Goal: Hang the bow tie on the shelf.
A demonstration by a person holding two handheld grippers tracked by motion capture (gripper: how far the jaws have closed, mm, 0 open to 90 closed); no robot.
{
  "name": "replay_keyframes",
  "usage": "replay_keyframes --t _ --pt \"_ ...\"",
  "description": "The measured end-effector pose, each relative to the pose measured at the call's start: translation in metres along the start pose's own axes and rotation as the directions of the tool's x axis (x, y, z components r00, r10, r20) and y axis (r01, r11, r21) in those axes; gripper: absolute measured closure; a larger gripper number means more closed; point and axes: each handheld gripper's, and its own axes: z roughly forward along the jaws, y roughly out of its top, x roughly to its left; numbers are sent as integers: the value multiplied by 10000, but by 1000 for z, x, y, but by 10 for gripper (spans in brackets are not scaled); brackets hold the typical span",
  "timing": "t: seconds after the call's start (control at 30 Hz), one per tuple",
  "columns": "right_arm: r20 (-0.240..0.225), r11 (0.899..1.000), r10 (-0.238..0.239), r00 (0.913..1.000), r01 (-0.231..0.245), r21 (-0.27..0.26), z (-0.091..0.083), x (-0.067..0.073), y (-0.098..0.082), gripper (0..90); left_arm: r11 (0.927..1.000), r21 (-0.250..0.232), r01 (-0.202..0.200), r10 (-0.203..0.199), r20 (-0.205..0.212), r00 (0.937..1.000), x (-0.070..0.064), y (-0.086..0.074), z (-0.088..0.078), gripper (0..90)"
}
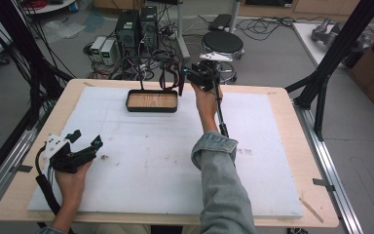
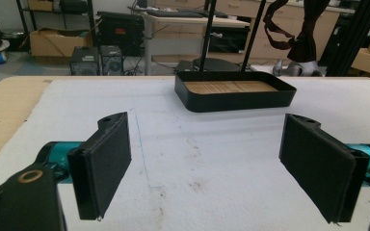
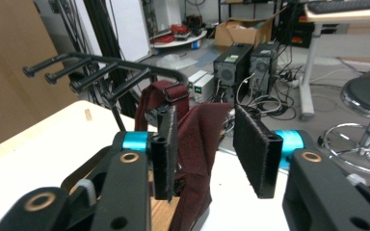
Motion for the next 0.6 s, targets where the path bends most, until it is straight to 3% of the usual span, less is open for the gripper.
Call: replay_keyframes --t 0.33,0.6 --pt "-149 9982 -221 9996 212 -564 -38 -6 11 410 10000 -25 -10 9 -140 9999 1 0 -2 187" --pt "-152 9887 -461 9988 435 -1437 -77 -5 19 348 10000 -19 -41 41 -227 9997 1 0 -6 187"
